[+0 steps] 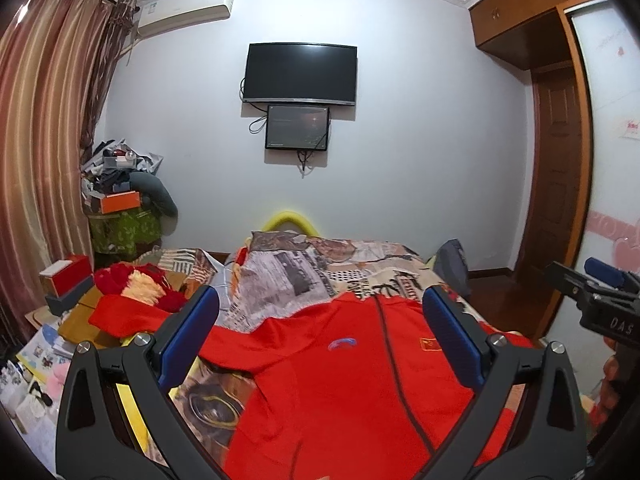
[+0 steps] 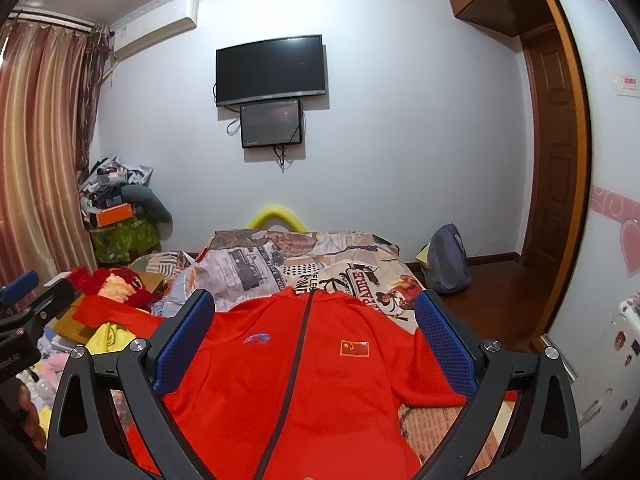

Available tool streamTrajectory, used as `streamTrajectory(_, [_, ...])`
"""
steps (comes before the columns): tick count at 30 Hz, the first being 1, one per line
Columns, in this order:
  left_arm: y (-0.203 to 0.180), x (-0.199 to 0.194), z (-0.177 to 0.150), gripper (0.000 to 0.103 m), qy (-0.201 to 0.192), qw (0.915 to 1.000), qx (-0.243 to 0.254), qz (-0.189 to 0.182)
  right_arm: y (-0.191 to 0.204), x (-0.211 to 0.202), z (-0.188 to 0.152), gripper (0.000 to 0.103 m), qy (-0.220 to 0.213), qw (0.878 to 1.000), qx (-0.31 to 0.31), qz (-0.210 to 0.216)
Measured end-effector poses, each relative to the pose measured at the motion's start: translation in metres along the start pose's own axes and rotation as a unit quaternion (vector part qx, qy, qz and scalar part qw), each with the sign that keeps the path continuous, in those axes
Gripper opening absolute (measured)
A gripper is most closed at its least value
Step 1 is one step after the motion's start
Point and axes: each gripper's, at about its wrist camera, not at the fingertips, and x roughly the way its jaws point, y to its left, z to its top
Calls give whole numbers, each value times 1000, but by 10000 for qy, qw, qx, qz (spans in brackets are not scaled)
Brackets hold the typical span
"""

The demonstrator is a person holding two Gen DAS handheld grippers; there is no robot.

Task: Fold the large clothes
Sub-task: 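Lower the left tool to the jacket sleeve and close on it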

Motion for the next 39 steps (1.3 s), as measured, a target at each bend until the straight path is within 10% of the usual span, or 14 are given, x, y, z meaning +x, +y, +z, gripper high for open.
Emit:
streamTrajectory(10, [42, 101, -2, 102, 499, 9955, 4, 801, 7, 92, 7, 100, 606, 9969, -475, -178])
streamTrajectory(19, [125, 210, -38, 102, 1542, 9799, -429, 1191, 2, 207, -42, 100, 2389, 9701, -423, -79])
streamTrajectory(27, [216, 293, -97, 97, 2811, 9454, -1315, 997, -5, 249, -67, 100, 3094, 9497, -460, -166])
streamTrajectory(39, [322, 341, -148, 82, 3486, 8943, -2644, 936, -9, 285, -81, 100, 3304, 9426, -467, -119])
